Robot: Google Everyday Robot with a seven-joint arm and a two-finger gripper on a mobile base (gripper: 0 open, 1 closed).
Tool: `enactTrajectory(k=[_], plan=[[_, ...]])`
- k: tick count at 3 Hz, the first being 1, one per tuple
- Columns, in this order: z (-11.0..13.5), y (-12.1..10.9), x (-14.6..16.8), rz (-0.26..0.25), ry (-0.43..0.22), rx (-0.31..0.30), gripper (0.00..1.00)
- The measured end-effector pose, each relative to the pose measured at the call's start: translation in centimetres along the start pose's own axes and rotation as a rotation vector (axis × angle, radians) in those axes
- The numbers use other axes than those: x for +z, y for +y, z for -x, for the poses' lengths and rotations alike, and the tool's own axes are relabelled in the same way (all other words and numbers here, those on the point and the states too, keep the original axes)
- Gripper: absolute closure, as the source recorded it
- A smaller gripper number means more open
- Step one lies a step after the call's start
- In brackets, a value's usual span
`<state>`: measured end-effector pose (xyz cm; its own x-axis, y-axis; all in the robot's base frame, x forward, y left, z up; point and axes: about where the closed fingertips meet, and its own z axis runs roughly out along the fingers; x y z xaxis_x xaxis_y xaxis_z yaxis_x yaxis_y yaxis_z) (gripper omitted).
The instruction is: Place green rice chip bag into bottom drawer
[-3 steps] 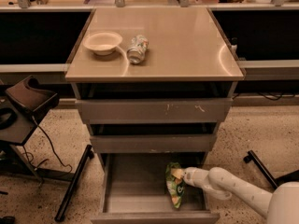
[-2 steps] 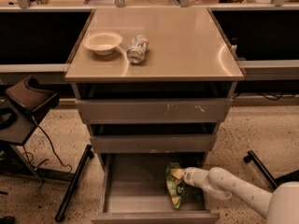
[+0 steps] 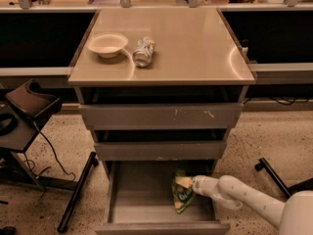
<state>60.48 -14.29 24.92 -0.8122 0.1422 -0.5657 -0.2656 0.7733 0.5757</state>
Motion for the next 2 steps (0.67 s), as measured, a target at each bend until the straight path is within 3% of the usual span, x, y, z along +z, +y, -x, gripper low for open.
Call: enactTrajectory(k=[1,2], plan=[[0.00,0.00,0.00,0.000,0.000,0.000,0.00],[0.00,0.00,0.00,0.000,0.000,0.000,0.00]])
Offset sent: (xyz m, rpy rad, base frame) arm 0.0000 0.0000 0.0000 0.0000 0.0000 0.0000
